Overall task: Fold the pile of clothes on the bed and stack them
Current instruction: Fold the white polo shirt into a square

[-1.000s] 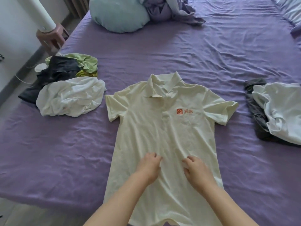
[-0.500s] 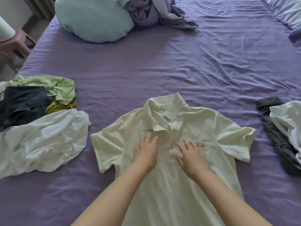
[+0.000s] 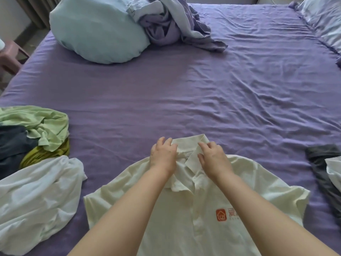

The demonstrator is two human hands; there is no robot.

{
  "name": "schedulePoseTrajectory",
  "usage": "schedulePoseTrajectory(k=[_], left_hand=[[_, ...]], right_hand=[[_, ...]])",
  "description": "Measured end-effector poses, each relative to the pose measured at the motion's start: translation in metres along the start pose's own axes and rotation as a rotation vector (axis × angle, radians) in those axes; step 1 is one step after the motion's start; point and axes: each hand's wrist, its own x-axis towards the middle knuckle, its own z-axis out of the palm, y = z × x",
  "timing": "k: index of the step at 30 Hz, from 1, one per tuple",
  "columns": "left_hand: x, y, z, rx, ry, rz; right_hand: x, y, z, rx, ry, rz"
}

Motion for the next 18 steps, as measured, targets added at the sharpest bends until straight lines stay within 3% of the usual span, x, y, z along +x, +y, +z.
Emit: schedulePoseTrajectory(k=[5,10,13,16,18], left_hand=[[0.027,0.000,0.004,0.086,-0.032,-0.048],[0.024,-0.016,-0.002,-0.026,-0.036,0.071],[0.014,-0.031,-0.011,-0.137,0.006,0.128],[0.008,-0.038,-0.015,-0.200,0.037,0.121],[0.006,-0.037,-0.014,-0.282,0.078,0.068]], right_hand=[[0.045,-0.003,0.006,-0.086,-0.059,0.138],[0.039,0.007,0.002,0.022,0.098,0.222],[0.030,0.026,-0.012,0.353,0.155,0.213],[0.022,0.046,-0.034,1.017,0.024,0.342],[0.018,0.055,-0.041,1.317,-0.090,0.474]])
